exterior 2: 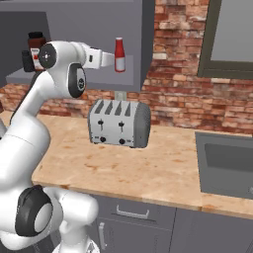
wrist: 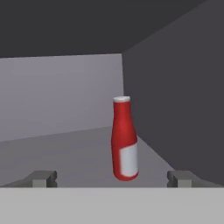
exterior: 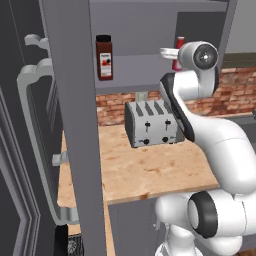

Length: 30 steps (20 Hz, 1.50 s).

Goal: Collect the paprika, ketchup, and shaker from the cabinet and place them next to the stove.

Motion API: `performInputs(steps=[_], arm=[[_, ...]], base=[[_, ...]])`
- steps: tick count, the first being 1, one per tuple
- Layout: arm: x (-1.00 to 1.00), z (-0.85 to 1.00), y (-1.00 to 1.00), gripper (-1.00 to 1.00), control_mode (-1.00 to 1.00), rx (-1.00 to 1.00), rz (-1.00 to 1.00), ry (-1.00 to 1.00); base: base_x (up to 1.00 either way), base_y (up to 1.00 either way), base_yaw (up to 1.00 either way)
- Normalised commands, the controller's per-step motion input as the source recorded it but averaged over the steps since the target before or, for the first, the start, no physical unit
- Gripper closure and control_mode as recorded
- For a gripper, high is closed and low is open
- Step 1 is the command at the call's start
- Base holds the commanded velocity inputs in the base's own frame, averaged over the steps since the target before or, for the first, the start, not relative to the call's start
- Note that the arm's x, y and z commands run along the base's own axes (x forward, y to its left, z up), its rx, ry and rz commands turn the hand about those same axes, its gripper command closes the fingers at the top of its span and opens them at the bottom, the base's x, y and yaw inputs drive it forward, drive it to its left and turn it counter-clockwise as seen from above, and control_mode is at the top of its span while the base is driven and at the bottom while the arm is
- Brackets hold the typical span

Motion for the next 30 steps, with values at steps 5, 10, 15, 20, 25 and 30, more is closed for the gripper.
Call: performInputs(steps=[5, 10, 15, 20, 25, 30], arm=[[0.19, 0.04, -0.01, -1.00, -1.00, 0.00, -0.03, 0.01], [0.26, 0.06, 0.00, -1.00, -1.00, 0.00, -0.02, 0.04], [0.27, 0.03, 0.00, -1.00, -1.00, 0.00, -0.03, 0.04], [0.25, 0.00, -0.14, -1.00, -1.00, 0.00, -0.04, 0.01], [0.21, 0.00, -0.15, -1.00, -1.00, 0.00, -0.07, 0.00], [0.20, 0.00, -0.03, -1.00, -1.00, 0.00, -0.07, 0.01]], base=[[0.00, 0.00, 0.00], [0.00, 0.00, 0.00], [0.00, 0.00, 0.00], [0.00, 0.00, 0.00], [0.00, 0.00, 0.00], [0.00, 0.00, 0.00]])
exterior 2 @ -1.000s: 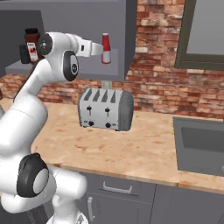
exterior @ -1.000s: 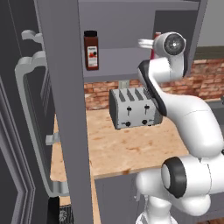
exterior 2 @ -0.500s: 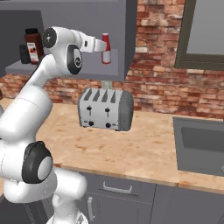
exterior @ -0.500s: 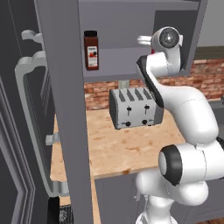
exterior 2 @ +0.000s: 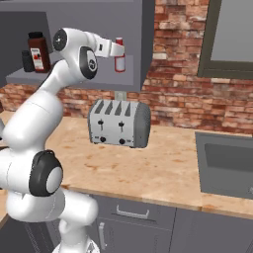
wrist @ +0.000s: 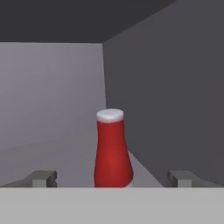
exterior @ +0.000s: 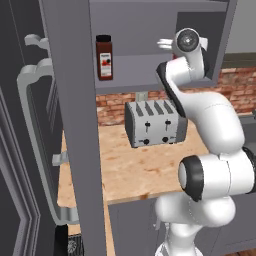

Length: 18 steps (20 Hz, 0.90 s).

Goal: Collect the paprika, ketchup, and shaker from the cabinet and place them next to the stove.

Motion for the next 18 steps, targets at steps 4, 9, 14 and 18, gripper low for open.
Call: performInputs(steps=[4, 9, 14, 18], arm=[[0.22, 0.00, 0.00, -1.00, -1.00, -0.01, -0.03, 0.02], [0.16, 0.00, -0.01, -1.00, -1.00, 0.00, -0.01, 0.01], [0.17, 0.00, -0.13, -1.00, -1.00, 0.00, 0.00, 0.00], [0.12, 0.00, -0.13, -1.00, -1.00, 0.00, 0.00, 0.00]], base=[[0.00, 0.00, 0.00], [0.00, 0.00, 0.00], [0.00, 0.00, 0.00], [0.00, 0.00, 0.00]])
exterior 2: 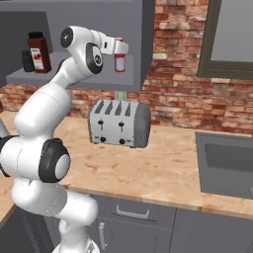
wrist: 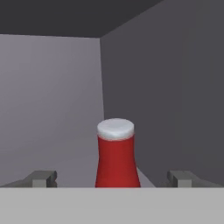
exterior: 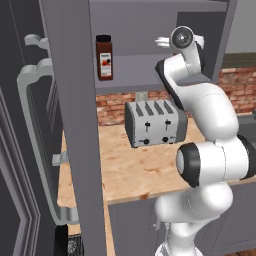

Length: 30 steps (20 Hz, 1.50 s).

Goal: Collect the paprika, ketchup, and shaker from the cabinet and place them next to the stove.

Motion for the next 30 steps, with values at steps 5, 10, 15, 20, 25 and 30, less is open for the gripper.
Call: performInputs(steps=[5, 10, 15, 20, 25, 30], arm=[[0.12, 0.00, -0.01, -1.00, -1.00, 0.00, 0.00, 0.00], [0.16, 0.00, 0.00, -1.00, -1.00, 0.00, 0.00, 0.00], [0.19, 0.00, -0.10, -1.00, -1.00, 0.00, 0.00, 0.00], [0.19, 0.00, -0.18, 1.00, -1.00, 0.00, 0.00, 0.00], [0.14, 0.00, -0.14, 1.00, -1.00, 0.00, 0.00, 0.00], [0.03, 0.00, -0.02, 1.00, -1.00, 0.00, 0.00, 0.00]], base=[[0.00, 0.00, 0.00], [0.00, 0.00, 0.00], [0.00, 0.00, 0.00], [0.00, 0.00, 0.00], [0.00, 0.00, 0.00], [0.00, 0.00, 0.00]])
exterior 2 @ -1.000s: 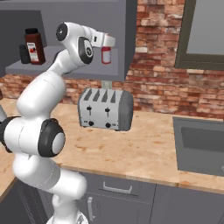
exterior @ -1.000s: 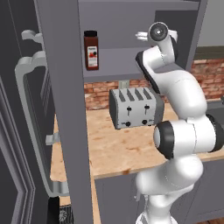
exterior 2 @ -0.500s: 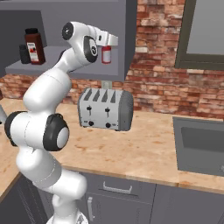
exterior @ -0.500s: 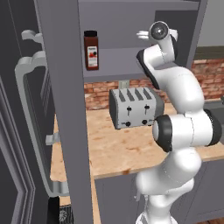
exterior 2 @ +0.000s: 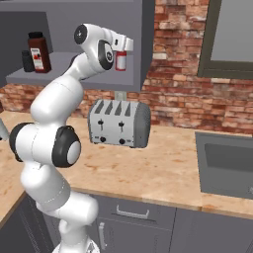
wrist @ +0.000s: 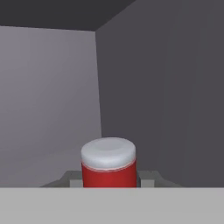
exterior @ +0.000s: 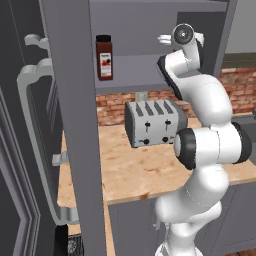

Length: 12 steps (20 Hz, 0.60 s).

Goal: Collect the paprika, ketchup, and shaker from the cabinet and place them next to the stove.

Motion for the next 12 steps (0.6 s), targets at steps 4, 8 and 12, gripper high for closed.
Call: performInputs(steps=[4, 8, 12], arm=[[0.00, 0.00, 0.00, 1.00, -1.00, 0.00, 0.00, 0.00], [-0.01, 0.00, 0.00, 1.00, -1.00, 0.00, 0.00, 0.00], [-0.04, 0.00, 0.00, 1.00, -1.00, 0.00, 0.00, -0.03]], base=[[0.00, 0.00, 0.00], [0.00, 0.00, 0.00], [0.00, 0.00, 0.00]])
